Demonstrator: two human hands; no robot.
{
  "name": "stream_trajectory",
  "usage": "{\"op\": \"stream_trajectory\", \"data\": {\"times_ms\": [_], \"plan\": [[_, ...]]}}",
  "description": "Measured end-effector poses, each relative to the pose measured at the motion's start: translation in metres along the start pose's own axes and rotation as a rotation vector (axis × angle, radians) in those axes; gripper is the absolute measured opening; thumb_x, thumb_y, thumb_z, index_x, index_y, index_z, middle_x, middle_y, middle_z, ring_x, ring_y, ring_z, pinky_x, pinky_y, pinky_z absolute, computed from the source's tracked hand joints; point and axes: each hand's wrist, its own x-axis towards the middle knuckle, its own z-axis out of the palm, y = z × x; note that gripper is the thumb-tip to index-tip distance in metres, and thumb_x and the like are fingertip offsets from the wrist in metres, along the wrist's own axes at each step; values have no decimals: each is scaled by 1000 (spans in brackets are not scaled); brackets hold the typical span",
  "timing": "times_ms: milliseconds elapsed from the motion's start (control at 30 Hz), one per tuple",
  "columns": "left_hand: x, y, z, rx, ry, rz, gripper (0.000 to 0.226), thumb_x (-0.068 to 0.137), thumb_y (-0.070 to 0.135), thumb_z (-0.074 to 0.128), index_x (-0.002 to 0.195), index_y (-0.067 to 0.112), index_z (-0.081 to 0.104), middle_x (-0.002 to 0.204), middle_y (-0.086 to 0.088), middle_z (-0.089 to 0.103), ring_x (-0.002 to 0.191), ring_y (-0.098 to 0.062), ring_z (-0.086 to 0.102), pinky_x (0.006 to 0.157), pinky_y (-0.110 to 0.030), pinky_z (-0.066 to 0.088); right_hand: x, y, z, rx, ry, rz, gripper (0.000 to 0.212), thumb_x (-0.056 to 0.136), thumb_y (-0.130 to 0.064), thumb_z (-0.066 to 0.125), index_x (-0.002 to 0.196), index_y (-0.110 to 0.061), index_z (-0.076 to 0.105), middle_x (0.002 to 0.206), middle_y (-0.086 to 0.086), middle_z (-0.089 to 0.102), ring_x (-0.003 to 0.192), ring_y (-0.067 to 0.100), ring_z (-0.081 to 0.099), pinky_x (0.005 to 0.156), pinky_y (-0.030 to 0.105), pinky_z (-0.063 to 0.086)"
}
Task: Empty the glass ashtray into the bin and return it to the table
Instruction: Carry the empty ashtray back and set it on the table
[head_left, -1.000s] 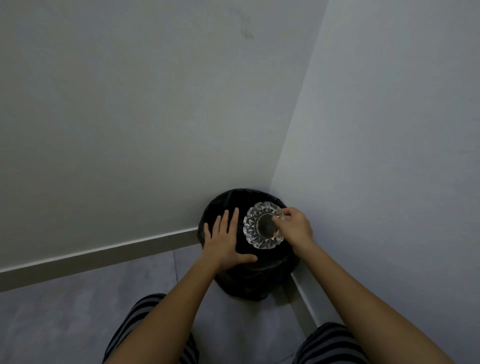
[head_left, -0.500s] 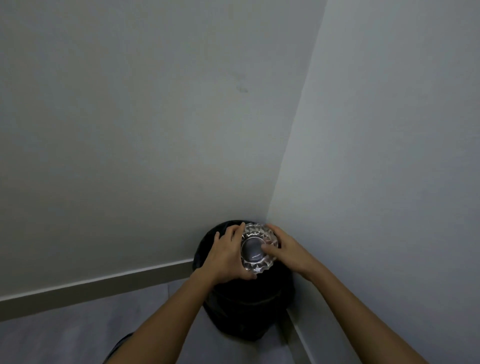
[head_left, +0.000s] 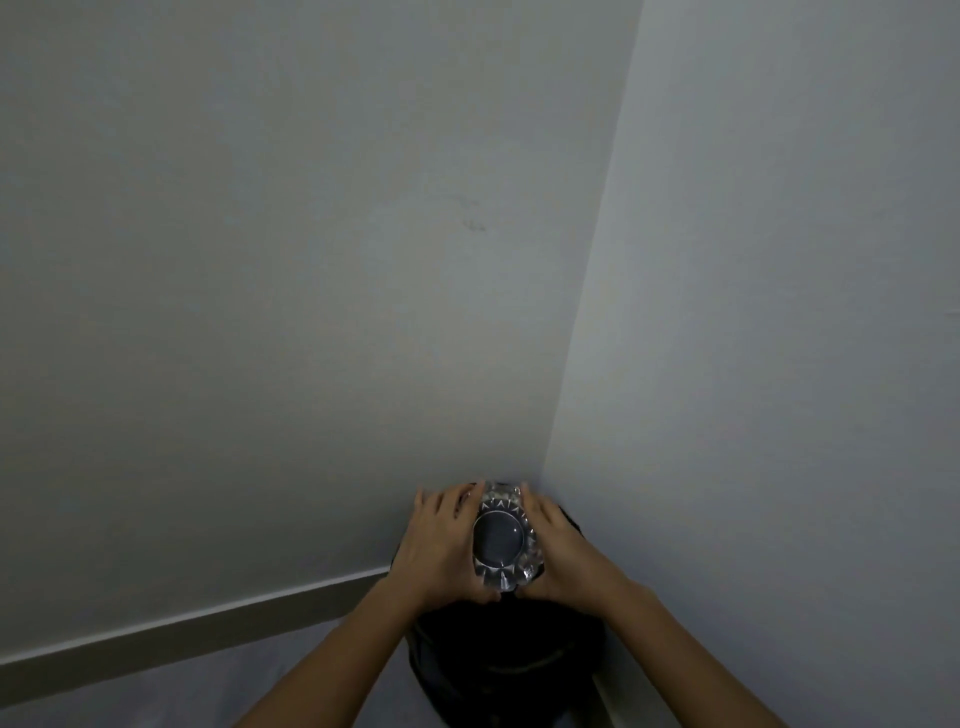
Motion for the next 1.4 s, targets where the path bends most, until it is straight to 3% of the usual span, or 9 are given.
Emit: {"op": "stream_trajectory", "data": {"times_ms": [67,167,333,400,500,567,700,1000,1400], "plan": [[8,-1,-6,7,32,-1,121,50,70,69,146,12,24,147,-10,36,130,-29,37,113,-50,16,8,-4,-9,-21,18,7,119,71,-32,81,149,-7,-6,157,13,13,144,24,22,116,30,26],[9,5,-29,44,6,-43,122,51,69,72,147,10,24,146,-13,37,129,-32,38,112,-53,17,13,-17,-30,-169,-14,43,121,68,-46,79,152,-16,-2,158,4,15,134,31,40,102,42,44],[-4,13,-98,44,-40,-121,123,51,69,72,147,12,23,146,-10,37,129,-30,35,113,-54,18,17,-61,-78,-330,-118,5,130,57,-59,80,152,-21,1,158,-2,19,127,31,47,94,42,47],[-13,15,-135,37,-57,-161,123,50,67,74,147,12,23,147,-10,36,131,-30,33,114,-55,14,20,-87,-99,-339,-139,-33,130,56,-62,79,153,-20,2,157,-1,23,130,29,45,98,42,44],[-31,18,-195,40,-58,-225,123,49,68,74,147,12,24,146,-11,37,132,-30,33,114,-55,12,22,-134,-132,-361,-182,-129,130,59,-70,72,152,-17,-1,159,1,21,142,21,28,114,49,20],[-44,23,-241,47,-62,-281,123,50,69,72,147,14,22,146,-10,36,133,-29,30,115,-56,9,23,-171,-159,-392,-224,-183,128,60,-75,66,152,-17,-2,160,0,19,143,18,25,116,56,11],[-76,43,-329,69,-45,-398,122,50,66,73,147,11,23,145,-11,38,135,-29,30,115,-56,1,15,-247,-208,-426,-214,-293,119,65,-77,58,153,-17,4,156,2,29,140,25,30,114,57,13],[-188,73,-514,220,30,-681,125,44,61,80,145,10,28,140,-10,43,131,-31,36,115,-58,6,-11,-435,-262,-392,-241,-586,116,66,-67,64,152,-15,8,154,3,31,146,36,13,114,62,2],[-435,113,-648,441,177,-1251,128,52,69,73,150,14,11,151,-8,30,137,-25,23,115,-54,2,-94,-706,-209,-432,-288,-1213,117,69,-67,64,152,-15,0,158,4,23,148,26,8,114,63,-4]]}}
